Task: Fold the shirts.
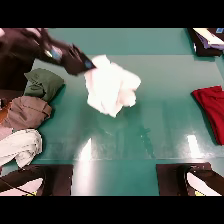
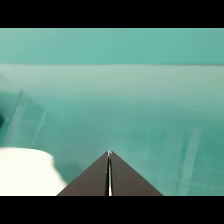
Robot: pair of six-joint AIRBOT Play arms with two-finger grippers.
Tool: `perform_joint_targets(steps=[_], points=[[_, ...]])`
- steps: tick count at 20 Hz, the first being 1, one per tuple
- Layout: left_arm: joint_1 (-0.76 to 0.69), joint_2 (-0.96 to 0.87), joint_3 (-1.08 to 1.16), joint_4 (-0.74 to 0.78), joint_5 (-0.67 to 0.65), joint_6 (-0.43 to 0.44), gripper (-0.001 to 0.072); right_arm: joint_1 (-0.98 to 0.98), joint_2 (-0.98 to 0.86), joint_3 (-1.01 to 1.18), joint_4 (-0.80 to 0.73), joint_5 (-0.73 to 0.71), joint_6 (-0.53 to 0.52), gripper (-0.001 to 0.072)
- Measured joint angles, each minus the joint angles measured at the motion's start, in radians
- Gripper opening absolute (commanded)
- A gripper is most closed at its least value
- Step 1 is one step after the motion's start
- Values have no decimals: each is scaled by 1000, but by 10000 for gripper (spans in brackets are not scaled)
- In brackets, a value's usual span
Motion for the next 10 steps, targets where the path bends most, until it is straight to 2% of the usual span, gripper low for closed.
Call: perform_joint_targets(steps=[3, 7, 10], points=[[27, 4, -148, 57, 8, -42, 671, 19, -11, 21, -1, 25, -4, 20], [108, 14, -240, 98, -97, -94, 671, 26, -16, 30, -1, 42, -6, 20], [120, 29, -367, 88, -116, -113, 672, 29, -18, 32, -2, 48, -6, 20]])
